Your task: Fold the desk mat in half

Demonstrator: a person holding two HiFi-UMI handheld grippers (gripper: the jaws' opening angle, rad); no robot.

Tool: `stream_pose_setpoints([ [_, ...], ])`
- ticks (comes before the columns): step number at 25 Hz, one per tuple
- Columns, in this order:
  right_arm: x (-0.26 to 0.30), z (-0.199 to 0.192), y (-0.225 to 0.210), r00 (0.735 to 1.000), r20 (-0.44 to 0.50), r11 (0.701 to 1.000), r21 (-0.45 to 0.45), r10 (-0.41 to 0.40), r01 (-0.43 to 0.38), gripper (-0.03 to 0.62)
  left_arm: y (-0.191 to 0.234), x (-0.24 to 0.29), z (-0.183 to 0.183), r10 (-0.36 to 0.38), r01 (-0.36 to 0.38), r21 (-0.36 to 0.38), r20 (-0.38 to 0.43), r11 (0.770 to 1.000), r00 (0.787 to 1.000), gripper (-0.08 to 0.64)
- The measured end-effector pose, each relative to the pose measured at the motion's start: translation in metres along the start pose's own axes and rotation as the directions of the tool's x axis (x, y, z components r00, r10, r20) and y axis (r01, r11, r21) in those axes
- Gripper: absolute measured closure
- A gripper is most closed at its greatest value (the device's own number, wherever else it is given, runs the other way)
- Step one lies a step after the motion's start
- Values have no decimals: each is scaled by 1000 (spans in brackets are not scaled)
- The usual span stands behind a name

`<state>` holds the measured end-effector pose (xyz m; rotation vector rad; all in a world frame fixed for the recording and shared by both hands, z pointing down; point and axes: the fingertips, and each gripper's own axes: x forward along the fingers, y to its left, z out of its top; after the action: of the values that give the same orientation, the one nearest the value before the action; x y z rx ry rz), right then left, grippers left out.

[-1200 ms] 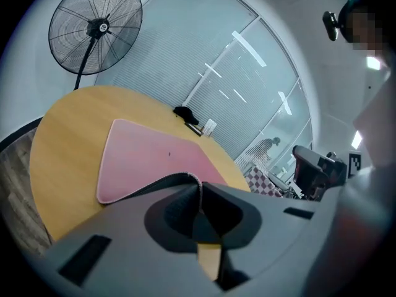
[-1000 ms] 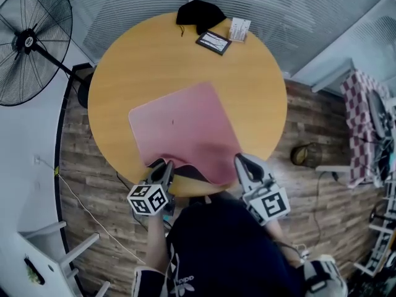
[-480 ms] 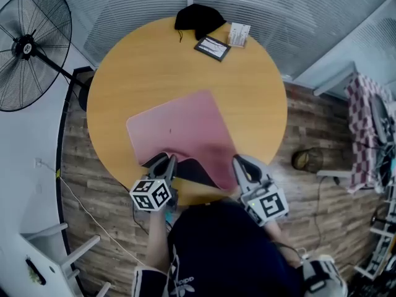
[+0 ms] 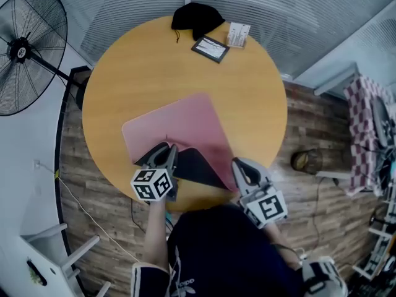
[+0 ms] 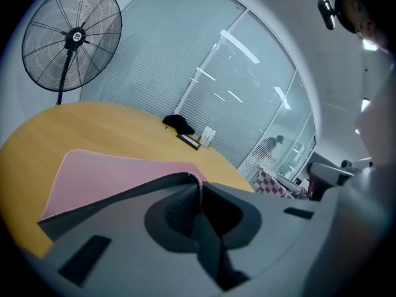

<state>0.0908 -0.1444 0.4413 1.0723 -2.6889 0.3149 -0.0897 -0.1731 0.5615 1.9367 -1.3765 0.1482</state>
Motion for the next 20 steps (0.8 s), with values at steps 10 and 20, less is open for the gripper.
stream_pose_setpoints([
  [10, 10, -9, -15, 999, -45, 999, 32, -7, 9, 589, 9, 40, 25, 5, -5, 12, -1, 1000, 1000, 540],
  [20, 16, -19, -42, 996, -76, 997, 56, -43, 47, 589, 8, 101, 48, -19, 22, 69, -44, 997, 999, 540],
])
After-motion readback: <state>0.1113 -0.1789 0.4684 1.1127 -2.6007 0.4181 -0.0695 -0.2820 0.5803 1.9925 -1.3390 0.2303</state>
